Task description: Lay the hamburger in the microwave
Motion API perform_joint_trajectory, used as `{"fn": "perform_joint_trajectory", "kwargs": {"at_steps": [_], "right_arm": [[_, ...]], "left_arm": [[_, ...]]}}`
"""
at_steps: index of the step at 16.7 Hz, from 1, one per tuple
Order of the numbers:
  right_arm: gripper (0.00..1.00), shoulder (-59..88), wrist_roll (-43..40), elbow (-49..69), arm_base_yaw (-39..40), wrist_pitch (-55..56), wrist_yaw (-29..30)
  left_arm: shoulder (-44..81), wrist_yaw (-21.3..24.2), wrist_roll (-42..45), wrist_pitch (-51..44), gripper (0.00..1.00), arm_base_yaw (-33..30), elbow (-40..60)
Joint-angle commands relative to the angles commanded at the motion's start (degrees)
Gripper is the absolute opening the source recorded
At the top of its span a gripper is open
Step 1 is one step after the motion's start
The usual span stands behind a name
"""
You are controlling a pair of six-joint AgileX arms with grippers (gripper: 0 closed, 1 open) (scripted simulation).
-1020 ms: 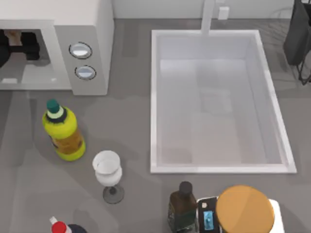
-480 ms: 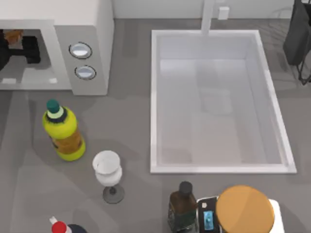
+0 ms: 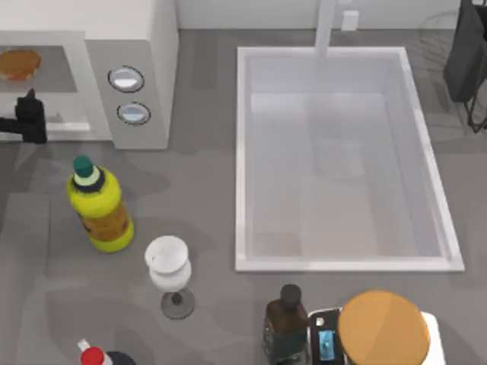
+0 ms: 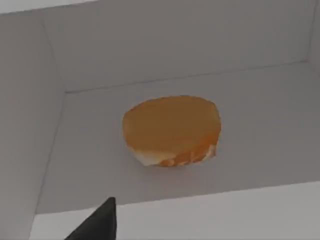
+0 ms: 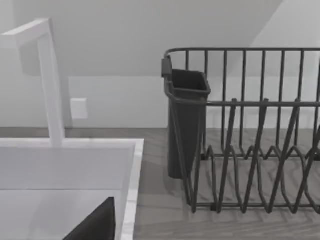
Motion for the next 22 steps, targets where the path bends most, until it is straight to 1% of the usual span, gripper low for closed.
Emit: {"fn": "perform_joint_trajectory", "kwargs": {"at_steps": [3, 6, 8, 14, 17, 22], "right_arm": [[1.00, 0.0, 0.0, 0.0, 0.0, 0.0, 0.0], [1.00, 0.0, 0.0, 0.0, 0.0, 0.0, 0.0], [1.00, 0.0, 0.0, 0.0, 0.0, 0.0, 0.0], [1.00, 0.0, 0.0, 0.0, 0.0, 0.0, 0.0], [1.00, 0.0, 0.0, 0.0, 0.0, 0.0, 0.0], [1.00, 0.0, 0.0, 0.0, 0.0, 0.0, 0.0]], "left_arm": [[-3.3, 1.5, -1.3, 3.2, 1.00, 1.2, -10.6], [-4.5, 1.8, -3.7, 4.0, 1.00, 3.5, -17.4], [-4.8, 1.6, -4.6, 3.8, 1.00, 4.8, -19.2], [-5.2, 1.6, -4.6, 2.8, 1.00, 4.6, -19.0], [-10.0, 1.4, -4.7, -2.8, 1.00, 4.5, -17.3], [-21.2, 1.1, -4.7, -20.7, 1.00, 4.7, -13.0]]}}
